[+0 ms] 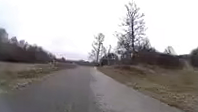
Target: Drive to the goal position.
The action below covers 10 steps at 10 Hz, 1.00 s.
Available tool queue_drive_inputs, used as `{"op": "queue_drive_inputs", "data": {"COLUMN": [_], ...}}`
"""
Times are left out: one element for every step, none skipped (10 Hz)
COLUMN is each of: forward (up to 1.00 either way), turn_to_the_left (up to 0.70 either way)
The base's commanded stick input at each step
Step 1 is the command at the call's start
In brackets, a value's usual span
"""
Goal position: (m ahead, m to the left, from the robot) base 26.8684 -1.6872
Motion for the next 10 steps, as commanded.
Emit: {"op": "queue_drive_inputs", "data": {"forward": [1.00, 1.00, 1.00, 1.00, 1.00, 1.00, 1.00, 1.00, 1.00, 1.00], "turn_to_the_left": [0.00, 0.00, 0.00, 0.00, 0.00, 0.00, 0.00, 0.00, 0.00, 0.00]}}
